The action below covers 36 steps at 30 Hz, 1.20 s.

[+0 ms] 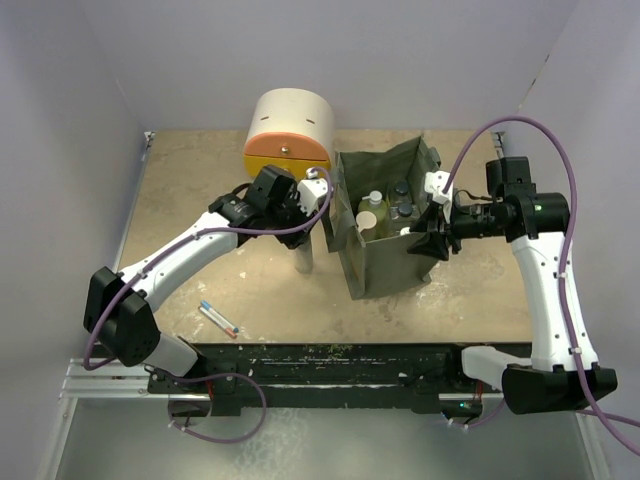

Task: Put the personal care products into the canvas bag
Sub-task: Pick up the care product from the center of the board.

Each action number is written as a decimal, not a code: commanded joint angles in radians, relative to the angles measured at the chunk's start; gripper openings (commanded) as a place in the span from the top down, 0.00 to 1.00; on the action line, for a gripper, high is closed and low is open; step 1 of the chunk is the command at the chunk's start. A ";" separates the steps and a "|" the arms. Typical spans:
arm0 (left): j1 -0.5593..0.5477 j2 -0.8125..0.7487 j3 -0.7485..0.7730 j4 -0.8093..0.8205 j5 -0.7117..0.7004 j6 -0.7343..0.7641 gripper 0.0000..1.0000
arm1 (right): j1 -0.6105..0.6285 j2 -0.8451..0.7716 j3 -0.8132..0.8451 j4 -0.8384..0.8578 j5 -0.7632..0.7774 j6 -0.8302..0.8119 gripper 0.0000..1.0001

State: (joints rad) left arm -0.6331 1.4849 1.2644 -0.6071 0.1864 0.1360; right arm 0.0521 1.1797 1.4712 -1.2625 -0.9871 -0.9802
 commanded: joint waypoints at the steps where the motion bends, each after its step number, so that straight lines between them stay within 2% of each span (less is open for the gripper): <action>1: 0.004 -0.009 0.007 0.043 -0.067 0.023 0.55 | 0.005 -0.021 -0.018 0.011 -0.029 -0.005 0.51; 5: 0.005 -0.018 -0.008 0.039 -0.054 0.024 0.56 | 0.005 -0.021 -0.025 0.015 -0.025 -0.002 0.51; 10: 0.005 -0.031 -0.031 0.051 -0.024 0.032 0.62 | 0.005 -0.019 -0.025 0.017 -0.024 0.000 0.51; 12: 0.005 -0.032 -0.030 0.049 -0.016 0.036 0.68 | 0.005 -0.019 -0.028 0.019 -0.023 0.000 0.51; 18: 0.005 -0.056 -0.021 0.043 0.004 0.067 0.94 | 0.005 -0.018 -0.029 0.021 -0.022 0.003 0.50; 20: 0.004 -0.072 -0.014 0.037 0.006 0.077 1.00 | 0.005 -0.017 -0.029 0.024 -0.022 0.002 0.50; 36: 0.015 -0.202 0.062 -0.045 -0.068 0.176 1.00 | 0.005 0.019 -0.004 0.014 -0.024 0.004 0.49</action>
State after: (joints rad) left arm -0.6323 1.3449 1.2438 -0.6815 0.1452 0.2661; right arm 0.0521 1.1820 1.4471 -1.2430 -0.9867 -0.9791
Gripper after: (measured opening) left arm 0.043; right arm 0.507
